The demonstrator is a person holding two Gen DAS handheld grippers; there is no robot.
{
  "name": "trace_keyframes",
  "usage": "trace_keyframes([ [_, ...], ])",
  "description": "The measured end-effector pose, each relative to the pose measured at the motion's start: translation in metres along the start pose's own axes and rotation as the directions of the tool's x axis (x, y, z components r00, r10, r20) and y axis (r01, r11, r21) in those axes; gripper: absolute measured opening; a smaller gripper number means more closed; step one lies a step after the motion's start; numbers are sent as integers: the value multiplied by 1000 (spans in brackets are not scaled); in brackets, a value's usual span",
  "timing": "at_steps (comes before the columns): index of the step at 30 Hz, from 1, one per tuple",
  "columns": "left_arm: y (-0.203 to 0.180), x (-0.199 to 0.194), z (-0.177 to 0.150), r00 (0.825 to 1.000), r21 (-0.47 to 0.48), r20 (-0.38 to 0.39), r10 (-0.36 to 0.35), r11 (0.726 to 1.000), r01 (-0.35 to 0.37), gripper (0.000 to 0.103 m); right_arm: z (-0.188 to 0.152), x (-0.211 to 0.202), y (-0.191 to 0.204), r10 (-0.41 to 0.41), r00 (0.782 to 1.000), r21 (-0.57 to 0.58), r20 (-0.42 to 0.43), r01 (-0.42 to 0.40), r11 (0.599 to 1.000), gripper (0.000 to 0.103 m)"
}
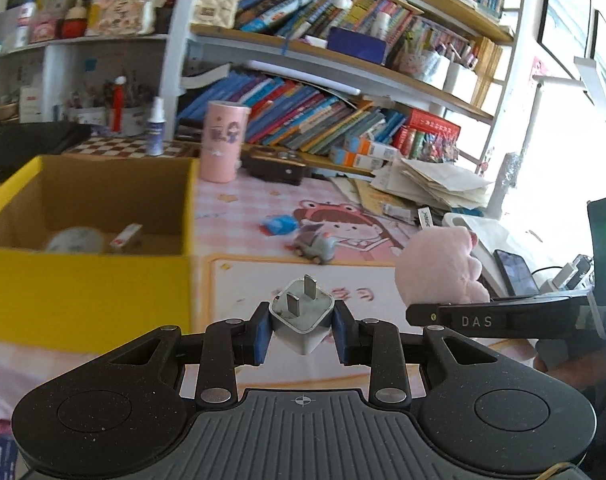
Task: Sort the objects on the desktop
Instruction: 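Carry plug adapter with left gripper while right gripper carries plush pig toward yellow box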
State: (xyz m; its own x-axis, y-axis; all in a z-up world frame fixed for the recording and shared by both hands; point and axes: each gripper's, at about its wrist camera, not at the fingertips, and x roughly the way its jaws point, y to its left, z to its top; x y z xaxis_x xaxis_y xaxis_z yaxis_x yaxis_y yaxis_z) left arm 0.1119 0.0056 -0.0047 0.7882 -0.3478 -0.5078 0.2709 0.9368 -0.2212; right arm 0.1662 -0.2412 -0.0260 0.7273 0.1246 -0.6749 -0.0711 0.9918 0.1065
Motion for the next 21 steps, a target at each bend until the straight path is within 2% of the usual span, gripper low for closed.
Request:
trace_keyframes([
  [11,56,-72,-26,996,-36,-21,86,996,-86,30,-46,-32,86,82,996,-31,-33,-83,996,49],
  [21,86,-116,-45,988,-52,-31,150,987,-151,30,-74,-50,155,184,981,-110,-67,-191,975,49],
])
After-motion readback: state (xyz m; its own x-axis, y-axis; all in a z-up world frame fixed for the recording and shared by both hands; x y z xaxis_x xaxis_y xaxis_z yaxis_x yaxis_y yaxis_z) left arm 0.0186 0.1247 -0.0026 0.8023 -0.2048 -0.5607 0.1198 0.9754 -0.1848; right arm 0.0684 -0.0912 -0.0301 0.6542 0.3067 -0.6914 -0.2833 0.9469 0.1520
